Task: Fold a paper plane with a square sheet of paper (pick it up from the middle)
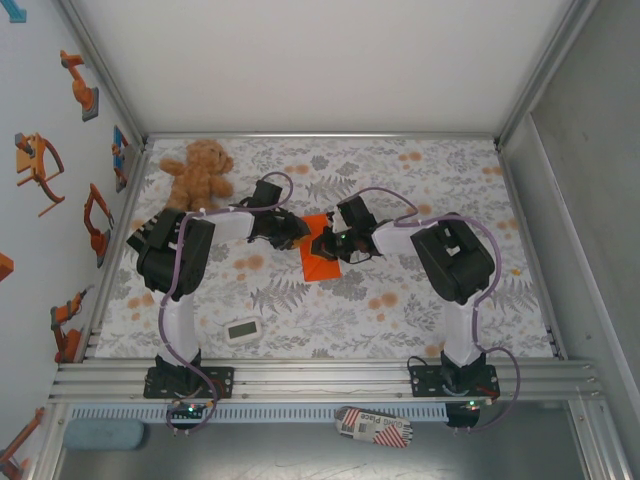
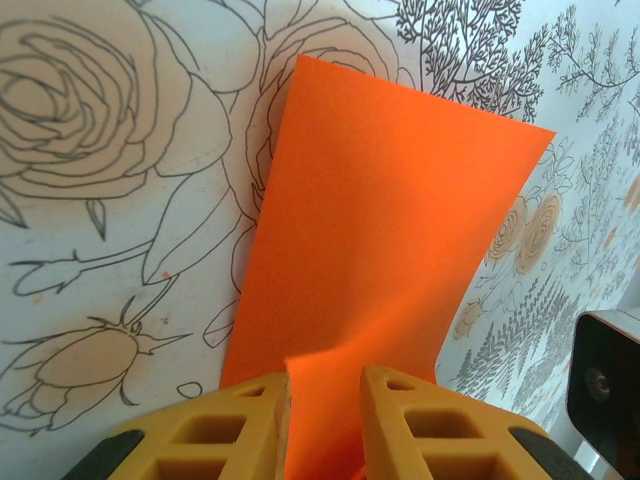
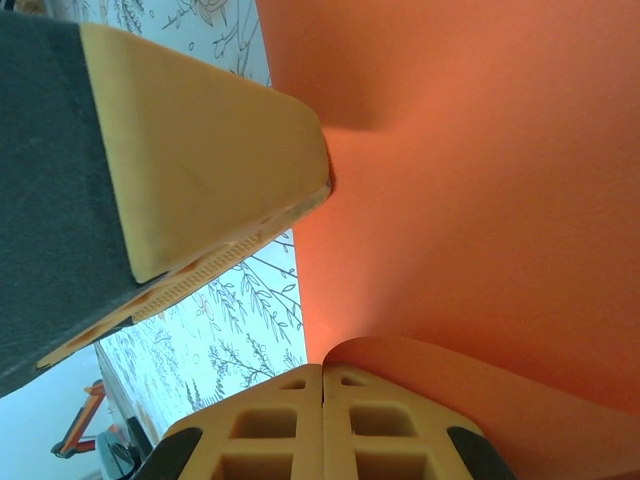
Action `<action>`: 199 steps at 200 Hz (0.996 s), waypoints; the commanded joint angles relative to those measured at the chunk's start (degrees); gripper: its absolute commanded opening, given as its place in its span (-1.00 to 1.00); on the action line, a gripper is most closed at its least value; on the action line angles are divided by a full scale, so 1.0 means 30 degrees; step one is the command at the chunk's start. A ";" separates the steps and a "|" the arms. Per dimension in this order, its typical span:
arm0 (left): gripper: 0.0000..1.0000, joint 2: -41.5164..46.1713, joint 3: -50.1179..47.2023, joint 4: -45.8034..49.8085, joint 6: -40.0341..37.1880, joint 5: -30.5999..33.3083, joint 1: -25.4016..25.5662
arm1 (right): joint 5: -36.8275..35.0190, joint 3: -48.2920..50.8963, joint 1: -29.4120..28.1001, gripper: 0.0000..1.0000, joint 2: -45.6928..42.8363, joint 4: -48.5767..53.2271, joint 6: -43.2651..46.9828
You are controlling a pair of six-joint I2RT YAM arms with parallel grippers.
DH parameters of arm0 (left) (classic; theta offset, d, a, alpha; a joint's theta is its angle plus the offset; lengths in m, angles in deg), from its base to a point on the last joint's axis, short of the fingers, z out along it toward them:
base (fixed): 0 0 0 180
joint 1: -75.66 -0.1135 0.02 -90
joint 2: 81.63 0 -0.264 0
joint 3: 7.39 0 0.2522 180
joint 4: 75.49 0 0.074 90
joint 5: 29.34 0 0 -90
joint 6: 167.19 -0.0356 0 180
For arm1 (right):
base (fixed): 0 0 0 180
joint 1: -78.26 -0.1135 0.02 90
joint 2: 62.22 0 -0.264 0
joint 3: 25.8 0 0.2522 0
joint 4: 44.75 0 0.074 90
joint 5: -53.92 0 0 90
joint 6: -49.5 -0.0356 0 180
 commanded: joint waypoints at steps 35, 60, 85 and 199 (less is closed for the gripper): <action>-0.49 -0.1032 -0.0226 0.1393 -0.0320 0.0701 0.0025 | 0.0252 -0.0609 -0.0174 -0.99 0.0554 0.0063 0.0294; -0.49 -0.1040 -0.0227 0.1382 -0.0318 0.0701 0.0016 | 0.0307 -0.0649 -0.0174 -0.99 0.0593 0.0050 0.0293; -0.49 -0.1034 -0.0227 0.1387 -0.0312 0.0701 0.0010 | 0.0339 -0.0599 -0.0174 -0.99 0.0637 -0.0006 0.0257; -0.50 -0.1027 -0.0277 0.1374 -0.0286 0.0700 0.0031 | 0.0442 -0.0604 -0.0174 -1.00 0.0638 -0.0420 0.0138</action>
